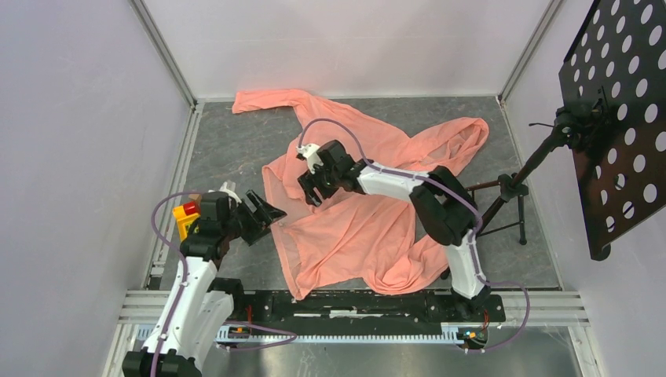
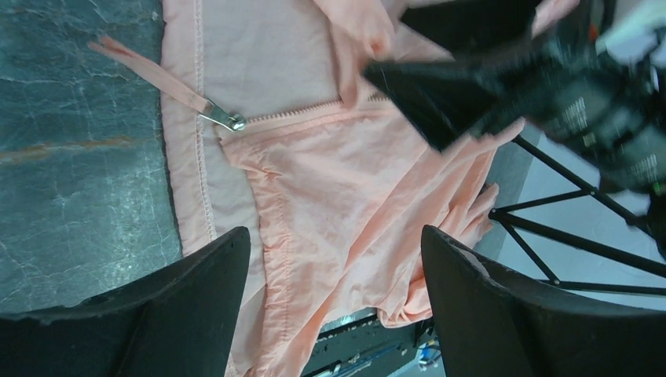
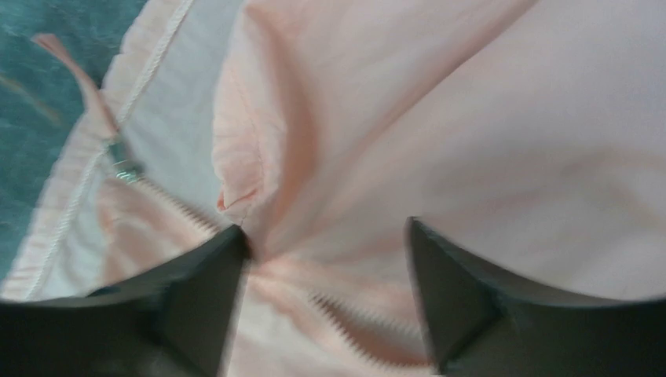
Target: Zip up the jacket
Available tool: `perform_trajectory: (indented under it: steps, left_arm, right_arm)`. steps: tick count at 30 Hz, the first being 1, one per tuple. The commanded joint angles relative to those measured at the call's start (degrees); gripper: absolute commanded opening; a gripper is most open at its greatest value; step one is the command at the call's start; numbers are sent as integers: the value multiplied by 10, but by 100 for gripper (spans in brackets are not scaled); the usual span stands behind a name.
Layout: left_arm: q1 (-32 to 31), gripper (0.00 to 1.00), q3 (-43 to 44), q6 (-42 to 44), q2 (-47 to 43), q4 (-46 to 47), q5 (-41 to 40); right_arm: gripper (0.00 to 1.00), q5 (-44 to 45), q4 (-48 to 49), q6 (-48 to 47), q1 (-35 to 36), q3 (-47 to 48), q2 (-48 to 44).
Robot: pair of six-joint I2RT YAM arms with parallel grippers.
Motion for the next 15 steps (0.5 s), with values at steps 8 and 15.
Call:
perform_trajectory:
  steps: [8, 15]
  left_arm:
    - [-1, 81, 66, -3, 41, -37, -99]
    - [0, 72, 70, 6, 37, -47, -132]
  right_arm:
    - [98, 121, 89, 108, 97, -180, -188]
    - [85, 123, 179, 98, 149, -211, -166]
